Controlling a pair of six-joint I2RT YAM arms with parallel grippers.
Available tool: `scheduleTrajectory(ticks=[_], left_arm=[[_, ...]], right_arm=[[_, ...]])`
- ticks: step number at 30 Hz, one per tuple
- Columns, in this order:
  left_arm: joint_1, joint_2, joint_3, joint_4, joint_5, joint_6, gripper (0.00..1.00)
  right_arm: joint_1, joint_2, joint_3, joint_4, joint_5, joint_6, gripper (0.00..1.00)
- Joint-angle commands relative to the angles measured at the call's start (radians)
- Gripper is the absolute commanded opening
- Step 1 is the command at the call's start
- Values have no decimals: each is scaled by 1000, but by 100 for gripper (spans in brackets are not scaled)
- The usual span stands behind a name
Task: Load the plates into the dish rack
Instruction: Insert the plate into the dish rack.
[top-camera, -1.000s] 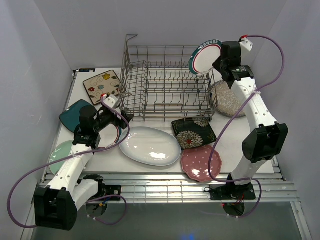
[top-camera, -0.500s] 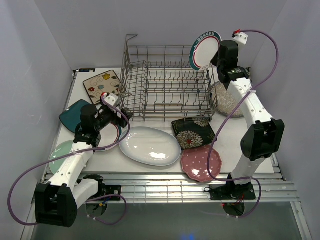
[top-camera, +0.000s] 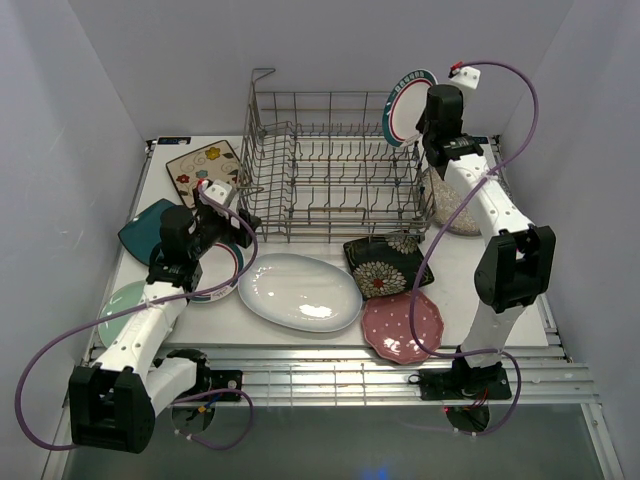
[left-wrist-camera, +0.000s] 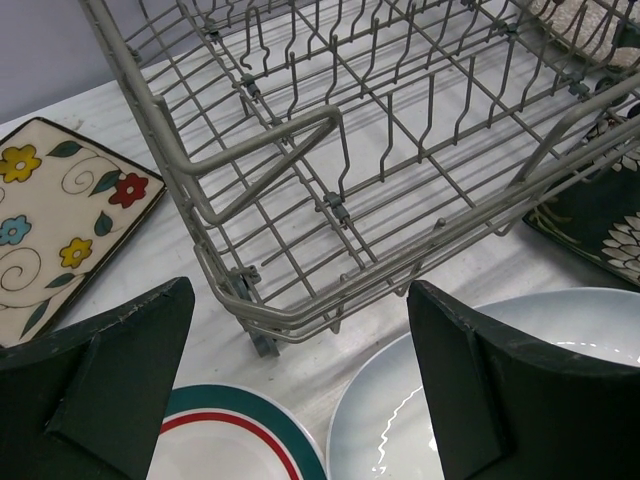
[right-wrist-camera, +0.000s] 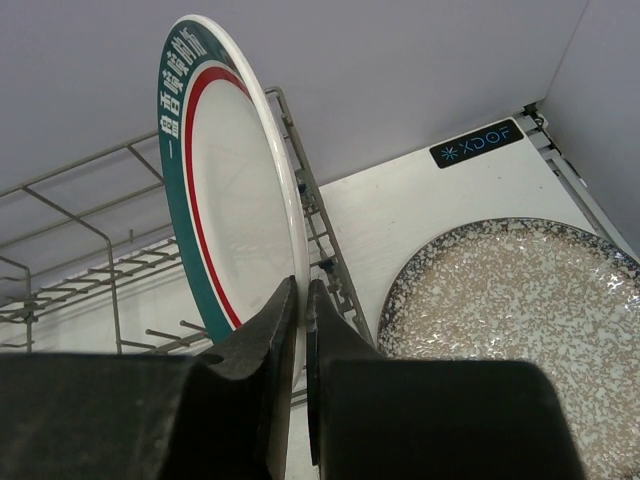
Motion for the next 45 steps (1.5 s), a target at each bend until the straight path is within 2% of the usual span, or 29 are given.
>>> scheduleTrajectory(ticks=[1,16,27,40,45], left_arm=[[-1,-4,45,7,-54,-33,98],[-1,52,75,-9,-87,-51,98],[-1,57,91,-6,-172,-110,98],[-1,80,106,-15,-143,-128,98],[-1,92,135,-64,-141,-126,98]], right_arm=[[14,-13,41,162,72,-48,8],[37,25,81,188,162,-168,8],[64,80,133,246,243,-274,8],[71,128,135,329,282,-385,8],[72,162,146,351,294,-411,8]])
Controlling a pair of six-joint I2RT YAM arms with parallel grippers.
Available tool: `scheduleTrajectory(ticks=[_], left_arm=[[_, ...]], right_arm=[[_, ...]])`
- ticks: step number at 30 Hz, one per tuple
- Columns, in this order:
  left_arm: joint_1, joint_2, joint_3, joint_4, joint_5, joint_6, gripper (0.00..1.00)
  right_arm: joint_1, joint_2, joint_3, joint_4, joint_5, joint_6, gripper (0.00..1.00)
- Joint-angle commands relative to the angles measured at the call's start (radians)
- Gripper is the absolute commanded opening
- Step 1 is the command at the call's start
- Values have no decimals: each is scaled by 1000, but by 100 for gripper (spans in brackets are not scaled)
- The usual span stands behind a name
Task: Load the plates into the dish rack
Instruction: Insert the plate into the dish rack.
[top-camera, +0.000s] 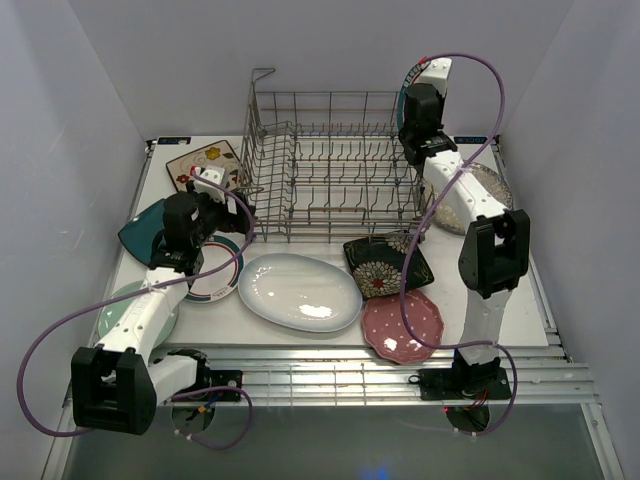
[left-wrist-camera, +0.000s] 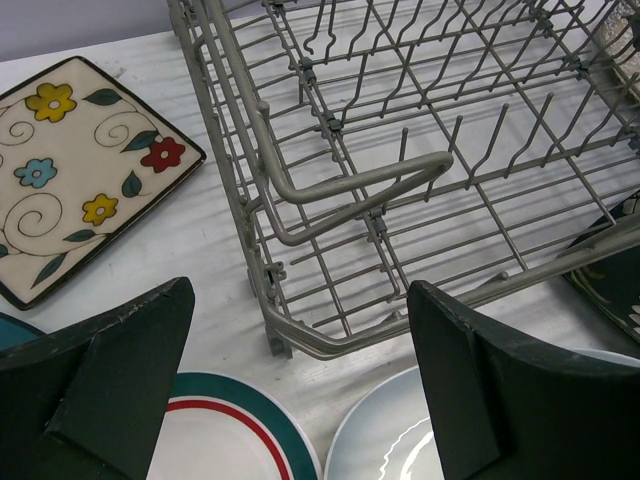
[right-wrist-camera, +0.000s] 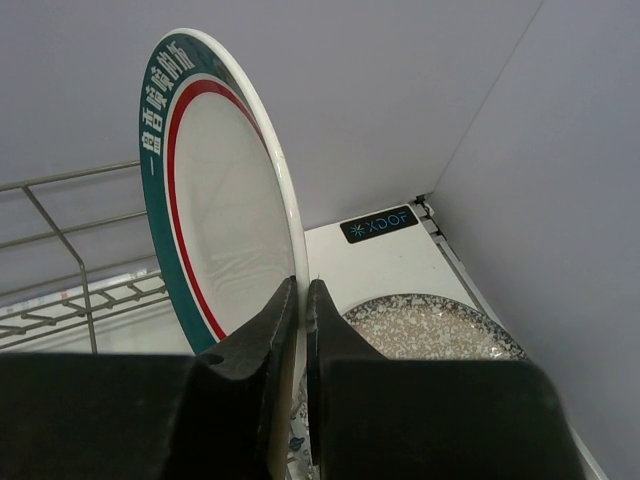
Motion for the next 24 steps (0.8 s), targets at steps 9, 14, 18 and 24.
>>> scheduleTrajectory(ticks=[9,14,18,24], left_arm=[[-1,9,59,-33,7,-39,98],[-1,9,58,-28,1,-37,98],[-1,13,55,-26,4,-37,98],[-1,14,53,-25,4,-34,98]], right_arm=[[16,65,86,162,62,-57,8],[39,89,103,214,105,-125,8],[58,127,135,240,129,-180,8],[70,149,149,233,129,-186,8]])
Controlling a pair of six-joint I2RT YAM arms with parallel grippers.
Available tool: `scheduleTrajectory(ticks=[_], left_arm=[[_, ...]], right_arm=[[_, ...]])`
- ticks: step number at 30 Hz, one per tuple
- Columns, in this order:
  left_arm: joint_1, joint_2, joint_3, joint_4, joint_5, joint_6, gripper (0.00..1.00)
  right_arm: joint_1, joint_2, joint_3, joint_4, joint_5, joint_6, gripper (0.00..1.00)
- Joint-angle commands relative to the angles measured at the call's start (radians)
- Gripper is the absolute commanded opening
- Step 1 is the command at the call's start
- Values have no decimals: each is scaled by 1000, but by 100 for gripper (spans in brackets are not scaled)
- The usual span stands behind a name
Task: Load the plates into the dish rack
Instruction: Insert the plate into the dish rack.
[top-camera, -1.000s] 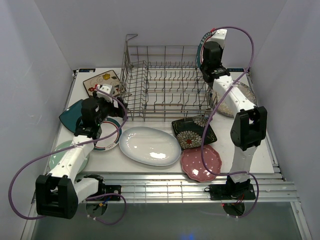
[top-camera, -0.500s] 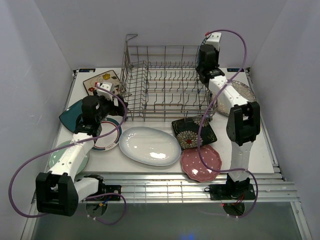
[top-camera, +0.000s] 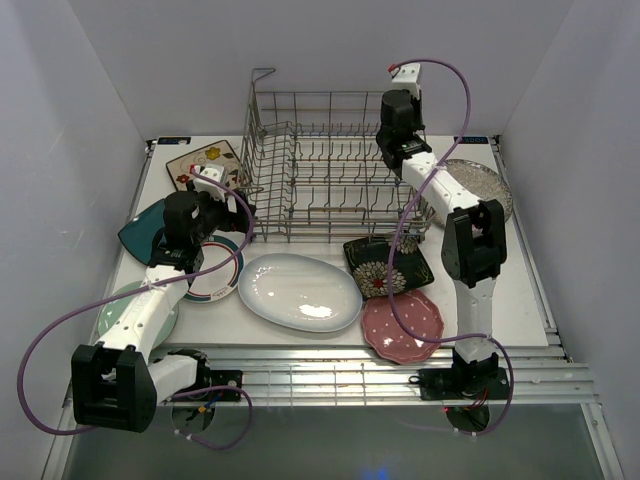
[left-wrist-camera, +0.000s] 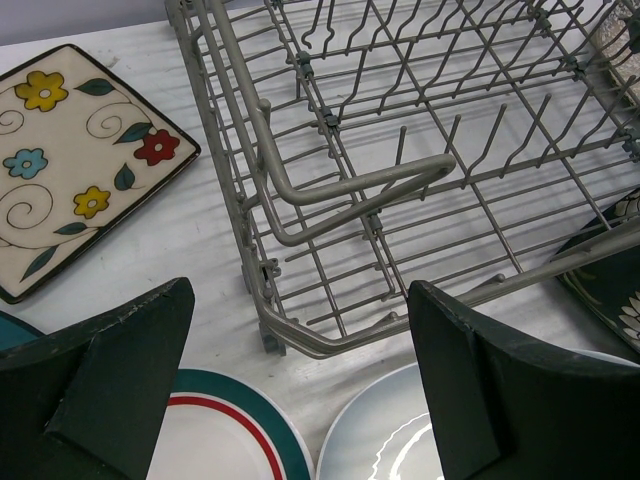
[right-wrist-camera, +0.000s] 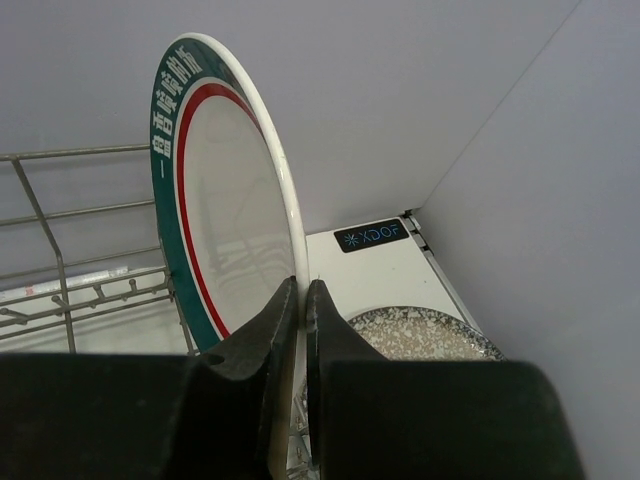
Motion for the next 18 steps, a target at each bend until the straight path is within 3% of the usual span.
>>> scheduleTrajectory(ticks=[1,18], left_arm=[[-1,-3,27,5,3,-5,98],[-1,-15,22,4,16,-3,98]], right_arm=[[8,-6,61,105,26,-9,8],[63,16,5,165,89,-86,8]])
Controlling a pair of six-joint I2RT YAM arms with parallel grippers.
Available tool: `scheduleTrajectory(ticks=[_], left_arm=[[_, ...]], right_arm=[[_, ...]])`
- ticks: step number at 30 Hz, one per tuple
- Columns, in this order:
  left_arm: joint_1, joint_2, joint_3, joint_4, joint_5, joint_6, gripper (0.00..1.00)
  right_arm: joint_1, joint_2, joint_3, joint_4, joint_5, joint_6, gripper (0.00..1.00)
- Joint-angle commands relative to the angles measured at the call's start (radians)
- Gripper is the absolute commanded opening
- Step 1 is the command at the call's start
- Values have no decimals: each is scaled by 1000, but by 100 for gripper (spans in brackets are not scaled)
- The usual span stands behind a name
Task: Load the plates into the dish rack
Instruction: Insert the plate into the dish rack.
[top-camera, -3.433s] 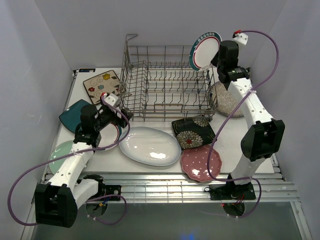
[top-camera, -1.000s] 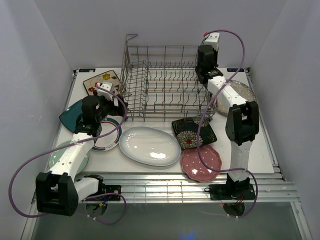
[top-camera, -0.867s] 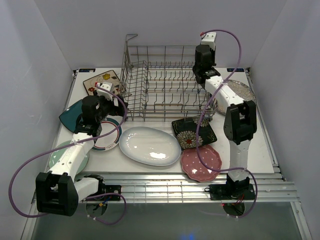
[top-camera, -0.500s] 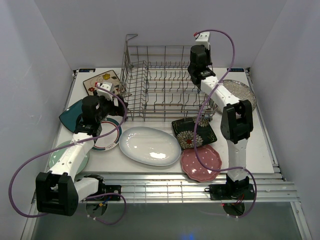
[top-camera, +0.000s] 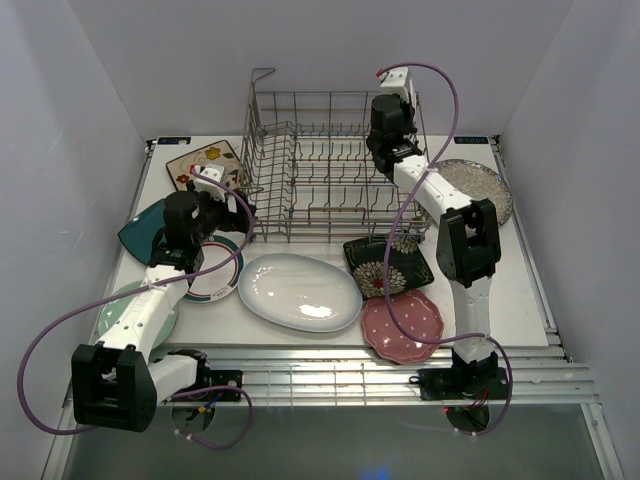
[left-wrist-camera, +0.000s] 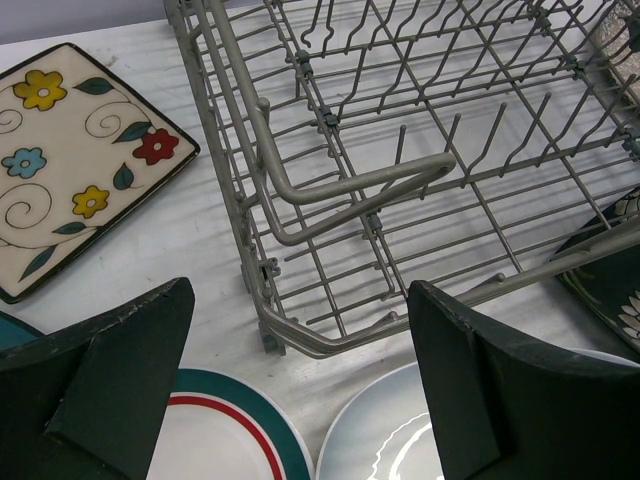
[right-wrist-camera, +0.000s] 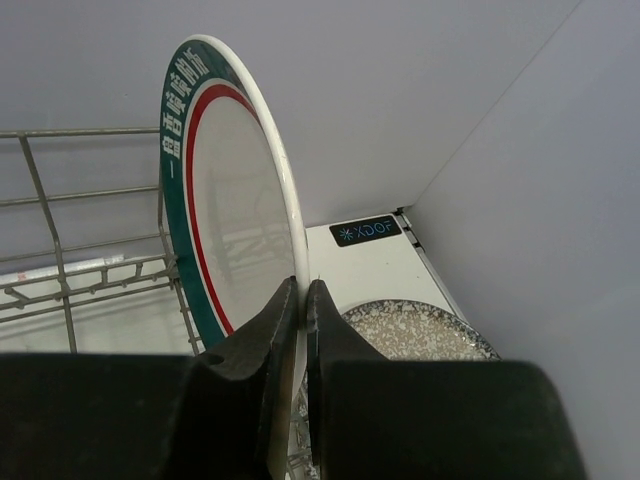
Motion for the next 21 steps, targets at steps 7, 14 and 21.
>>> scheduleTrajectory(ticks=[7,14,21], left_arm=[[-1,-21,19,7,21,0,98],[-1,-27,11,7,28,-2,98],[-1,-30,10,8,28,0,98]], right_arm=[[28,-9,-29,127,40,-25,8],[28,-11,-72,116,31,4,8],[28,3,-69,89,23,29,8]])
